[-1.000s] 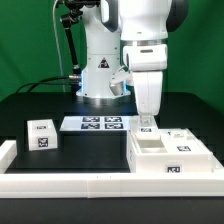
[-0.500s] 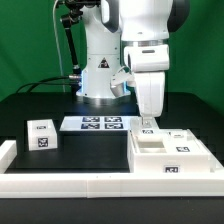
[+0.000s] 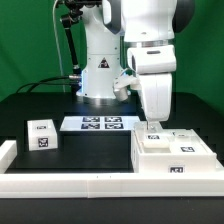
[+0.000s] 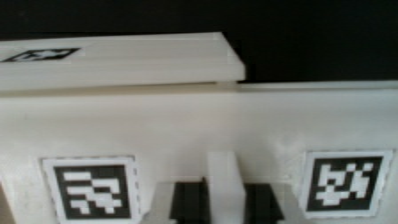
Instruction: Assemble cabinet
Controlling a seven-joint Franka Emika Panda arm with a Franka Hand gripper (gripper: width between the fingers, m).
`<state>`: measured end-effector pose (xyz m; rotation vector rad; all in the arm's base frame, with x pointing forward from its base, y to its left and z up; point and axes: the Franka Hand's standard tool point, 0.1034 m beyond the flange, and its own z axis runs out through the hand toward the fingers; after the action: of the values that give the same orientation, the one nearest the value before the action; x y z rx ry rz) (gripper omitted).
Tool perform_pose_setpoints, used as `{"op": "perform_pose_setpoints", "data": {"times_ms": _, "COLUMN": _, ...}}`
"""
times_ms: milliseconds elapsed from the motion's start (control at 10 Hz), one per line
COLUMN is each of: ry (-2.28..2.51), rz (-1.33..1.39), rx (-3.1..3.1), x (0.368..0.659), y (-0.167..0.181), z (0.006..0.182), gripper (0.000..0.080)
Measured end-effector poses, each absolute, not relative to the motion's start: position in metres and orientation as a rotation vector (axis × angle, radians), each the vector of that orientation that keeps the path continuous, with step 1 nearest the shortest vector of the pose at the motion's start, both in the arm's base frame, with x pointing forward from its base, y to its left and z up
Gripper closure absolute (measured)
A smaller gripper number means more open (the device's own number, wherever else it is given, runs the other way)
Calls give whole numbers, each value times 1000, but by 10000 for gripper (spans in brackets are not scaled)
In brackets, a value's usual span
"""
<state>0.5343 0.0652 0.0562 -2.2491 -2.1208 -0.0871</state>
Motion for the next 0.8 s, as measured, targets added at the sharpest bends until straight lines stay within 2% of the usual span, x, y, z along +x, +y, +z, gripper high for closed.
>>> {"op": "perform_pose_setpoints", "data": {"times_ms": 300, "ry": -2106, "rz": -98, "rx": -2261, "x": 558, "y": 63, "z": 56, "gripper": 729}}
{"op": "perform_pose_setpoints", "data": {"times_ms": 800, "ry": -2097, "rz": -78, "rx": -2255, "x": 571, "y": 63, "z": 56, "gripper": 729}}
